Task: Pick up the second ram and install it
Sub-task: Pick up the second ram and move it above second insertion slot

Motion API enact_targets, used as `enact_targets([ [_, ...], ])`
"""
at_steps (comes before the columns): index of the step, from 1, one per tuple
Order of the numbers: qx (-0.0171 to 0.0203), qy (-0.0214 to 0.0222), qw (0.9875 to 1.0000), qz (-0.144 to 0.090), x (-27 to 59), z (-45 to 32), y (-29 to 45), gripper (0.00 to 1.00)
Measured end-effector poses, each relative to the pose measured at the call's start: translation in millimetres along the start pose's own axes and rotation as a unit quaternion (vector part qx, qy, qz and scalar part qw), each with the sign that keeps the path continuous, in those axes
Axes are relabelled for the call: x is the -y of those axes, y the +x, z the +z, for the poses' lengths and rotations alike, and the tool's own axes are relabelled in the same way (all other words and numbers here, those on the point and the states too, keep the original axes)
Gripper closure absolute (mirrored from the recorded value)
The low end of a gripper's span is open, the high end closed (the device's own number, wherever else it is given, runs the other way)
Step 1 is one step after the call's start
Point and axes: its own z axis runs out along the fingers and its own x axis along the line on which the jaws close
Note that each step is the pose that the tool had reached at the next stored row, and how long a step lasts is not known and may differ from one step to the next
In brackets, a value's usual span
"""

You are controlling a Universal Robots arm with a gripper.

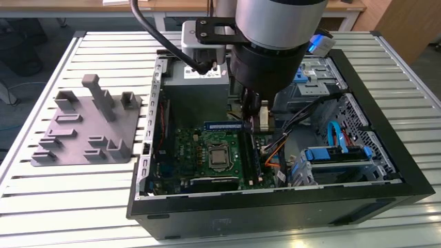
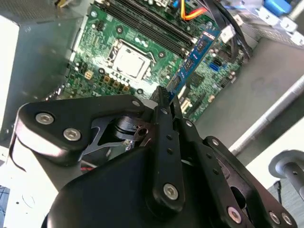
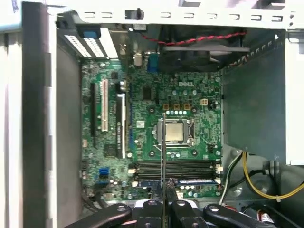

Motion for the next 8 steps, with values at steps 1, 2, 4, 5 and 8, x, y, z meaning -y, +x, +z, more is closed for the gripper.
enact_targets([
  [1,0.0005,0.0,1.0,0.0,0.3,1.9,-2.0,0.86],
  [2,0.0014,0.0,1.0,0.0,0.5,3.8,-3.8,0.86],
  [4,0.0031,-0.0001,1.0,0.0,1.0,7.6,-6.8,0.86],
  [5,0.0036,-0.0001,1.0,0.0,1.3,9.4,-8.0,0.86],
  [8,0.0041,-0.0001,1.0,0.0,2.7,15.2,-10.8,0.86],
])
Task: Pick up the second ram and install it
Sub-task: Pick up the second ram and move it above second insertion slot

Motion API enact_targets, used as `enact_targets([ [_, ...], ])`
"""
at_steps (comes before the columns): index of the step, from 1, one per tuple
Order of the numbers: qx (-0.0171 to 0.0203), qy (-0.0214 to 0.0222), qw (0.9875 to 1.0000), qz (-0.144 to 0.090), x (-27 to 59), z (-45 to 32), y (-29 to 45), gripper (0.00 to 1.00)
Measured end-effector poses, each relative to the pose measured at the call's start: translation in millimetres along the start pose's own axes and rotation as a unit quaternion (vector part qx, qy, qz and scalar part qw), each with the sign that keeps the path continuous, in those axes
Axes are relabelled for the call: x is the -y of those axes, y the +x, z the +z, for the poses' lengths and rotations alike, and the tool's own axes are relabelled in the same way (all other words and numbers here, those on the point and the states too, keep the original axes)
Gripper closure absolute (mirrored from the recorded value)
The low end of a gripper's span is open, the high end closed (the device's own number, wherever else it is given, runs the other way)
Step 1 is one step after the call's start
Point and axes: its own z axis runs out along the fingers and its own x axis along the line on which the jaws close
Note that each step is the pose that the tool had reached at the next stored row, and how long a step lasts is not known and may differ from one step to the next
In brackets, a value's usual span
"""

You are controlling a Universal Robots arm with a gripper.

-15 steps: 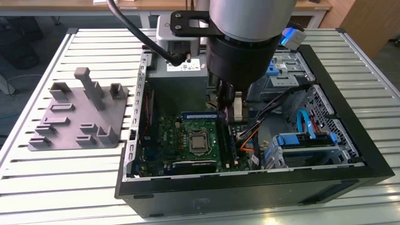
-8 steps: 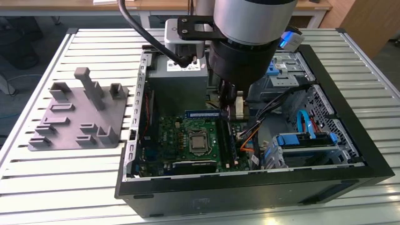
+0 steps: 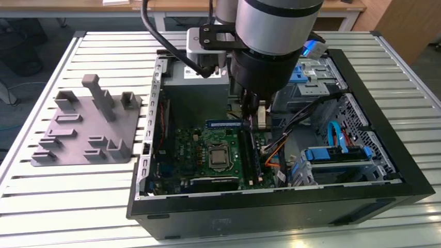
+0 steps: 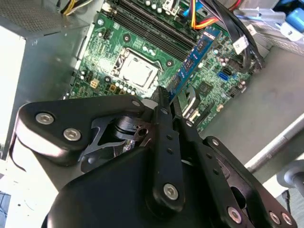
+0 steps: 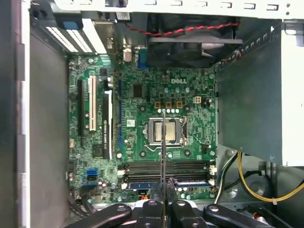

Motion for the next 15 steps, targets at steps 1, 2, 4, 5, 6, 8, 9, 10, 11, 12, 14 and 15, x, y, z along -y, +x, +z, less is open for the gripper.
enact_targets([
  [1,0.0001,0.0,1.0,0.0,0.5,1.9,-0.5,0.86],
  [2,0.0,0.0,1.0,0.0,0.9,3.7,-0.9,0.86],
  [4,0.0,0.0,1.0,0.0,1.8,7.4,-1.3,0.86],
  [5,0.0,0.0,1.0,0.0,2.0,9.2,-1.3,0.86],
  [6,0.0,0.0,1.0,0.0,2.2,11.0,-1.4,0.86],
  [8,0.0,0.0,1.0,0.0,2.6,14.6,-1.4,0.86],
  [9,0.0,0.0,1.0,0.0,2.7,16.4,-1.4,0.86],
  [10,0.0,0.0,1.0,0.0,2.8,18.3,-1.4,0.86],
  [11,0.0,0.0,1.0,0.0,2.8,20.1,-1.3,0.86],
  [12,0.0,0.0,1.0,0.0,2.8,21.8,-1.1,0.86],
  [14,-0.0001,0.0,1.0,0.0,2.8,23.0,-1.0,0.86],
  [15,-0.0001,0.0,1.0,0.0,2.8,23.0,-1.1,0.86],
])
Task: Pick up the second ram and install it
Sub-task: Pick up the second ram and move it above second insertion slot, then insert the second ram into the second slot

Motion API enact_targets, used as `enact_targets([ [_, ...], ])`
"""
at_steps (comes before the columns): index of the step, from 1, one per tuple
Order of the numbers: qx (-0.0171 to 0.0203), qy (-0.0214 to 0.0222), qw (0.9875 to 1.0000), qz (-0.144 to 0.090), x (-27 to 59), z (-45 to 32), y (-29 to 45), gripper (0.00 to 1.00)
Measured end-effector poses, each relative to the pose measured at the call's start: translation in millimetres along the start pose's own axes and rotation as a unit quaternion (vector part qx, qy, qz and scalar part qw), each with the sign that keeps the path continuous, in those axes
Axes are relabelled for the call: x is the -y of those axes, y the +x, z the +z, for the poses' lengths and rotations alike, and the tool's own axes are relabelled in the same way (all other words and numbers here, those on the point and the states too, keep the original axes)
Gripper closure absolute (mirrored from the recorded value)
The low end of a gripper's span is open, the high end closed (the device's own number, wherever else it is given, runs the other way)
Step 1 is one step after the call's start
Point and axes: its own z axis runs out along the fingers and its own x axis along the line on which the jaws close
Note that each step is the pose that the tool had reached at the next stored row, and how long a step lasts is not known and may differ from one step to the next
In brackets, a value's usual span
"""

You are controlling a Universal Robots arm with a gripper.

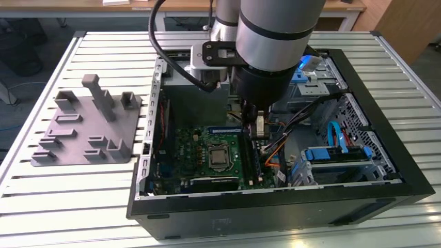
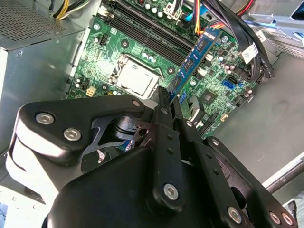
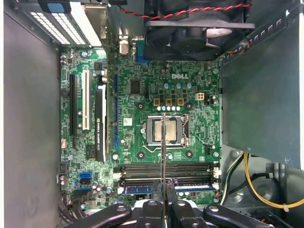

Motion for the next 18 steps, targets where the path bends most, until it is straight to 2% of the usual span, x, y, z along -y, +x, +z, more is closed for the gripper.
enact_targets([
  [14,0.0001,0.0001,1.0,0.001,0.0,0.4,0.0,0.86],
  [18,0.0006,0.0024,0.9995,0.031,0.0,0.7,0.0,0.86],
])
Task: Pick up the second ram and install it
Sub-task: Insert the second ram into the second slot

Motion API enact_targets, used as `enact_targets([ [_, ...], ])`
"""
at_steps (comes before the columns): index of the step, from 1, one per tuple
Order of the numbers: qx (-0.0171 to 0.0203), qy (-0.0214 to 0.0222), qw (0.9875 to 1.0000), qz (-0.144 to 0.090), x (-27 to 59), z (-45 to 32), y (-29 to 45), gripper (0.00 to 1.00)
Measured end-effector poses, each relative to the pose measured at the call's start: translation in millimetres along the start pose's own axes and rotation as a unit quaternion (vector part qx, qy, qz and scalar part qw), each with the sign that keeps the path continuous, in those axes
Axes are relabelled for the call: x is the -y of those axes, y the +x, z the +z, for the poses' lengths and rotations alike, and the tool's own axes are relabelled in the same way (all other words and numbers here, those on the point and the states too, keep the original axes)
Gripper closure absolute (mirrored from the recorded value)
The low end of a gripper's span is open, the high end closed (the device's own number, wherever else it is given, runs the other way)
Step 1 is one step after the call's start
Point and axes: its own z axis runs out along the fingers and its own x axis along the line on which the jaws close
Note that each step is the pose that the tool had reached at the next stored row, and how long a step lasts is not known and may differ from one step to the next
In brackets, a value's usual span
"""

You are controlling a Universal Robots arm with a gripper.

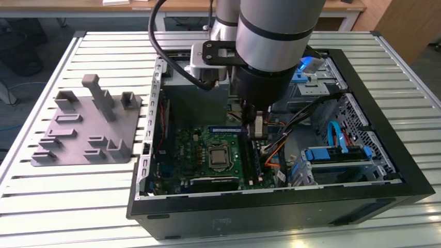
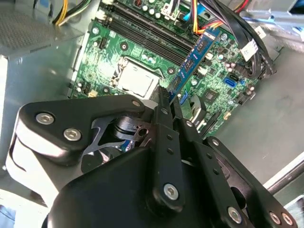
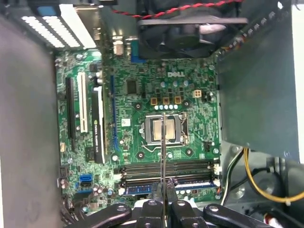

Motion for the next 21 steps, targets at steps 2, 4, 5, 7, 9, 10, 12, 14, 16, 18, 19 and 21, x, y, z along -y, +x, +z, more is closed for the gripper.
enact_targets([
  [2,0.0002,0.0014,0.9998,0.018,0.0,0.2,0.0,0.86],
  [4,0.0005,0.0027,0.9994,0.036,0.0,0.4,0.1,0.86],
  [5,0.0006,0.0034,0.999,0.045,0.0,0.5,0.1,0.86],
  [7,0.001,0.0048,0.998,0.063,0.0,0.9,0.1,0.86],
  [9,0.0013,0.0062,0.9967,0.081,0.0,1.3,0.1,0.86],
  [10,0.0014,0.0068,0.9959,0.09,0.0,1.5,0.1,0.86],
  [12,0.0016,0.0082,0.9941,0.108,0.0,1.6,0.1,0.86],
  [14,0.0018,0.0094,0.9922,0.124,0.0,1.7,0.1,0.86],
  [16,0.0019,0.0106,0.9902,0.139,0.0,1.8,0.2,0.86],
  [18,0.002,0.0118,0.988,0.154,0.0,1.9,0.2,0.86],
  [19,0.0019,0.0123,0.987,0.16,0.0,1.9,0.2,0.86],
  [21,0.0017,0.0133,0.9849,0.173,0.0,1.9,0.2,0.86],
])
